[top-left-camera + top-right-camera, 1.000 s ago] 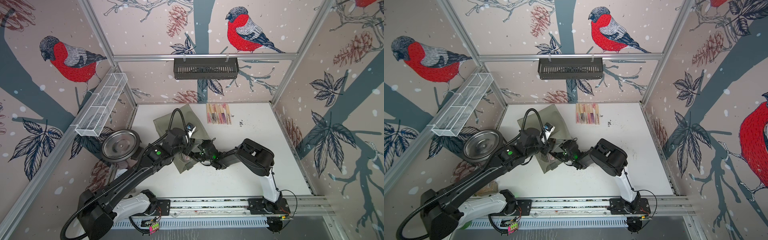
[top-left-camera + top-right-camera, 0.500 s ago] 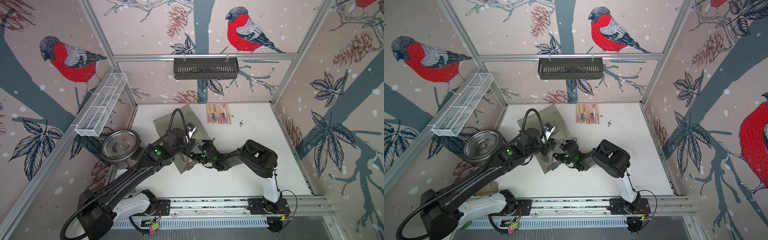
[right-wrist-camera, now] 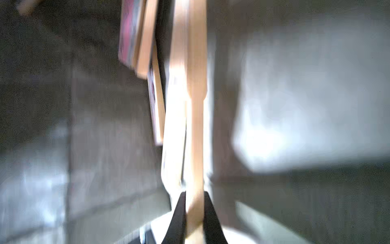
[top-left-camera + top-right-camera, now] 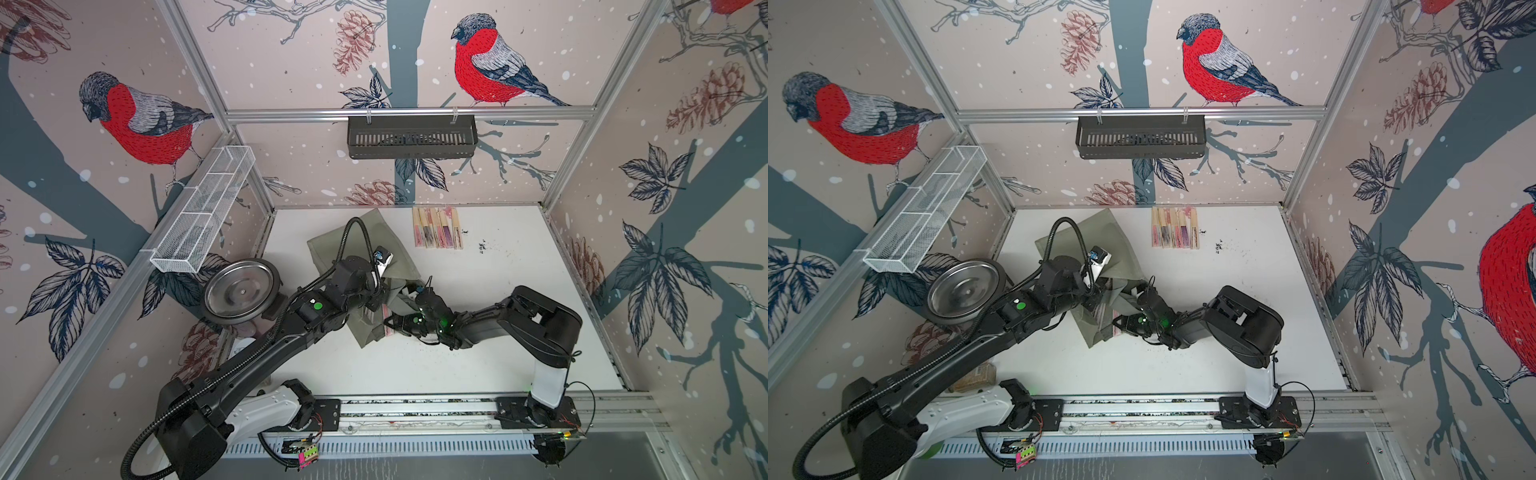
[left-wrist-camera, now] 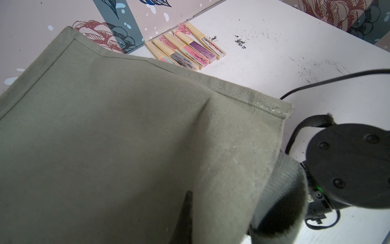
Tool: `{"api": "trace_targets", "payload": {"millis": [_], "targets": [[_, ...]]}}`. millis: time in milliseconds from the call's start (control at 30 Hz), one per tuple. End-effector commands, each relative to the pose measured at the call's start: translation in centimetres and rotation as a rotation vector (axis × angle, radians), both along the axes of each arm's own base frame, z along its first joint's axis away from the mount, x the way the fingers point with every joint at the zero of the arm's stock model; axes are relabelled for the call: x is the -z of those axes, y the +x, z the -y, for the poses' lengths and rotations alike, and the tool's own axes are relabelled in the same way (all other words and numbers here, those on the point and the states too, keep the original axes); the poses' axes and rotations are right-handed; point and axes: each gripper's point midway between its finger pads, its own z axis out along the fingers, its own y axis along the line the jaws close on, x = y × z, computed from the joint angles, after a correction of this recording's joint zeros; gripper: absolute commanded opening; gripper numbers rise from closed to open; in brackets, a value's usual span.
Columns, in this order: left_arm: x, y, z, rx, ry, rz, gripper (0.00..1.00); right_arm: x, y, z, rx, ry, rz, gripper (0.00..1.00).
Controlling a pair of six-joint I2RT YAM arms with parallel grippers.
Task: Take out the folding fans from the tote bags
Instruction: Pick up the folding fan from the canvas bag.
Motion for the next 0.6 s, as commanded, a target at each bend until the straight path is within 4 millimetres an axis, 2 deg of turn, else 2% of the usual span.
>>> {"api": "trace_targets", "payload": {"millis": [0,200,367,467,567], "targets": [[-0.6,0.3,0.0,-0.005,-0.007,0.024,0.00,-0.7,-2.4,1.1,-0.106,0.014,0.017,0.10],[-0.8,0.2,0.3,0.005,-0.019,0.022,0.00,0.7,-3.9,5.7,-0.160,-0.218,0.124,0.09],[-0.9,0.2,0.2,-0.001,-0.019,0.027,0.00,-0.2,-6.3,8.0,-0.269,-0.302,0.168,0.09],[-1.1,0.2,0.2,0.000,-0.024,0.030,0.00,-0.1,-7.0,10.2,-0.302,-0.426,0.237,0.09],[-1.2,0.2,0.1,-0.003,-0.027,0.035,0.00,-1.0,-7.9,11.5,-0.331,-0.447,0.258,0.09]]}}
